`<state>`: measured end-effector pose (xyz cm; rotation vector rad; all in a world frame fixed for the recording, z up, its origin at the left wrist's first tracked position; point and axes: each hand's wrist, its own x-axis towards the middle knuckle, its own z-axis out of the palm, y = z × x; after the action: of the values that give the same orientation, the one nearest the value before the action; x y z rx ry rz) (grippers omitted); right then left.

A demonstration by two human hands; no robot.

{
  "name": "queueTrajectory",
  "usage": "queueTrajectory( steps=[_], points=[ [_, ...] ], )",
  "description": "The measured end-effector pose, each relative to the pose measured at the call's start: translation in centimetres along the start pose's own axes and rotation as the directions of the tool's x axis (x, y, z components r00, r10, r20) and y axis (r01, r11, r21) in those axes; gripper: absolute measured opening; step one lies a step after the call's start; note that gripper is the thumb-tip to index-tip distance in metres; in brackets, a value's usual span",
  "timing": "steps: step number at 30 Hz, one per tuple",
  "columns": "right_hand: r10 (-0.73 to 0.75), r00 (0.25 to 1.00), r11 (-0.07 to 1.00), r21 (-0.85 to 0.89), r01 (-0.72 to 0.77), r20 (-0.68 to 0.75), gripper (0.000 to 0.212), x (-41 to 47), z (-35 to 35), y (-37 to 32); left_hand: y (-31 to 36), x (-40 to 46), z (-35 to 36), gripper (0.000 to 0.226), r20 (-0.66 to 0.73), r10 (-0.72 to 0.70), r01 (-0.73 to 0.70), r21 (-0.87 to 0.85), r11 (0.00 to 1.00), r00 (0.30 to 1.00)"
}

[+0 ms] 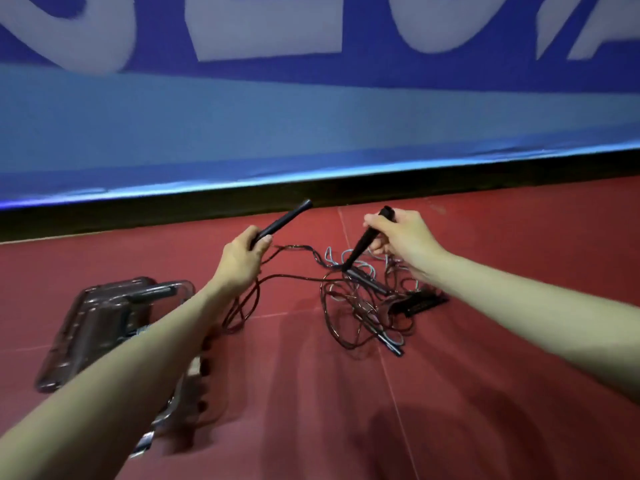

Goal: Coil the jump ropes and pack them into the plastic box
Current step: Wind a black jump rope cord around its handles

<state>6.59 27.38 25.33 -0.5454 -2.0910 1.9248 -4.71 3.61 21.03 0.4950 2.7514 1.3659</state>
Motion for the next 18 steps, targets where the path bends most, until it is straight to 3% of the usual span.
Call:
queueTrajectory(
  steps=[3,6,11,14,16,18],
  points=[
    [-0.102,0.992,0.994,0.041,0.105,-0.074,0.015,0.3,-0.5,-6.5,4.6,0.9,-3.3,0.014,-0.066,0.031,-0.036,-0.070,0.997,0.997],
    [-0.168,0.966,0.959,0.193,0.207,-0.198,0.018,0.5,-0.8,-12.5,8.5,1.2,-6.2,0.015,-0.125,0.016,-0.039,-0.181,0.983,0.992],
    [-0.187,0.929,0.829,0.455,0.324,-0.320,0.016,-1.4,-0.7,-19.1,13.7,0.1,-9.8,0.009,-0.264,0.008,-0.119,-0.405,0.906,0.964],
    [-0.174,0.922,0.667,0.648,0.368,-0.345,0.016,-3.1,-0.6,-21.2,16.4,-0.9,-11.3,0.012,-0.334,-0.053,-0.163,-0.585,0.795,0.941],
    [-0.168,0.922,0.577,0.723,0.380,-0.350,0.015,-3.9,-0.7,-21.6,17.4,-1.4,-12.0,0.014,-0.331,-0.095,-0.188,-0.723,0.665,0.939],
    [-0.177,0.922,0.533,0.754,0.384,-0.344,0.017,-4.4,-1.0,-21.3,17.9,-2.0,-12.4,0.016,-0.338,-0.104,-0.220,-0.786,0.577,0.935]
  ],
)
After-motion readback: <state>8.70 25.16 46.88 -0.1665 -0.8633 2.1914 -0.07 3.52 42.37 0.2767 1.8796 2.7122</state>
